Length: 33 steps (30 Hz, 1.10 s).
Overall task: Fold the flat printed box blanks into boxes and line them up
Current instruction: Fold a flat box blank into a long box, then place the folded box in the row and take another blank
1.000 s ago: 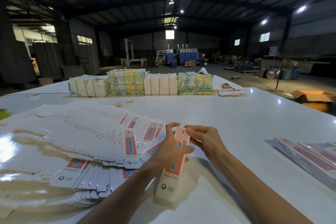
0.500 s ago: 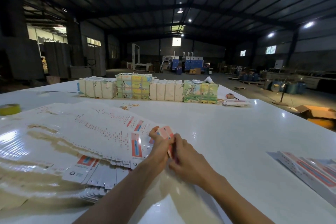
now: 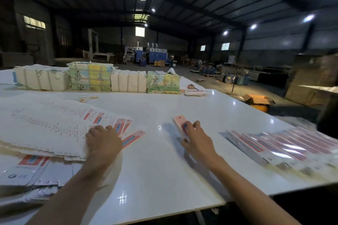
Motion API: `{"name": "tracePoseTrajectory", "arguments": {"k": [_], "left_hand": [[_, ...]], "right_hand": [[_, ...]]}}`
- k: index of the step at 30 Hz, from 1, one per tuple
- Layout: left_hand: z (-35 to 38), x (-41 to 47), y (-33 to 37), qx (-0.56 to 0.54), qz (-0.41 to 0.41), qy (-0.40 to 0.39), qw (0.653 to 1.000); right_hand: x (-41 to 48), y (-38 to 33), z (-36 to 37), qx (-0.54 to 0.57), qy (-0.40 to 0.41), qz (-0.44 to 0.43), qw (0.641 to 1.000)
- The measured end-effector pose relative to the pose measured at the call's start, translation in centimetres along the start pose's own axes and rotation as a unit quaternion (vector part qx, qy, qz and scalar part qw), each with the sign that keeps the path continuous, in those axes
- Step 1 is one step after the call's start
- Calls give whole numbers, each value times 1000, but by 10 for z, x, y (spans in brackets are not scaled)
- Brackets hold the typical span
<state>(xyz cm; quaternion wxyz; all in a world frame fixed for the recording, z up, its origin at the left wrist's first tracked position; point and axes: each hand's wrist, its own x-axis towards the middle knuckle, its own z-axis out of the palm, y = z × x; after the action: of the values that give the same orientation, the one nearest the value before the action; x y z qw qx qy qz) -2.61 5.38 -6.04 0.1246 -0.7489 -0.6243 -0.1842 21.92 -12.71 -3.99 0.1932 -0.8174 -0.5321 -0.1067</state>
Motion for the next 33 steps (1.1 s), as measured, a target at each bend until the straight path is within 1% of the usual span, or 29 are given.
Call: {"name": "tracePoseTrajectory", "arguments": {"k": [2, 6, 7, 9, 10, 14, 16, 19, 21, 22, 25, 29, 33], "left_hand": [[1, 2, -6, 29, -5, -30, 999], [1, 7, -6, 105, 34, -41, 993], [1, 7, -7, 134, 45, -44, 989], [-1, 7, -9, 169, 41, -67, 982], [-4, 7, -11, 170, 34, -75, 982], [-6, 6, -14, 109, -13, -81, 991], [-7, 4, -12, 101, -14, -65, 993], [-4, 4, -11, 65, 8, -44, 997], [-1, 5, -9, 49, 14, -38, 998], [0, 5, -8, 44, 19, -43, 998], [1, 3, -4, 25, 23, -58, 998], [-4, 2, -5, 37, -11, -88, 995], [-3, 3, -6, 30, 6, -93, 995]], "right_hand": [[-6, 40, -7, -52, 5, 35, 998], [-24, 106, -23, -185, 0, 87, 979], [-28, 116, -27, -205, -4, 95, 974], [-36, 129, -34, -222, -14, 102, 970], [-40, 131, -36, -227, -18, 102, 968], [-52, 134, -45, -246, -28, 127, 960], [-56, 133, -49, -262, -25, 137, 955], [-54, 118, -50, -276, 10, 131, 952], [-41, 99, -47, -246, 34, 111, 962], [-31, 87, -43, -213, 44, 95, 971], [-1, 39, -25, -102, 72, 12, 992], [26, -32, 7, 1, 73, -93, 993], [34, -83, 39, 72, 52, -157, 984]]}}
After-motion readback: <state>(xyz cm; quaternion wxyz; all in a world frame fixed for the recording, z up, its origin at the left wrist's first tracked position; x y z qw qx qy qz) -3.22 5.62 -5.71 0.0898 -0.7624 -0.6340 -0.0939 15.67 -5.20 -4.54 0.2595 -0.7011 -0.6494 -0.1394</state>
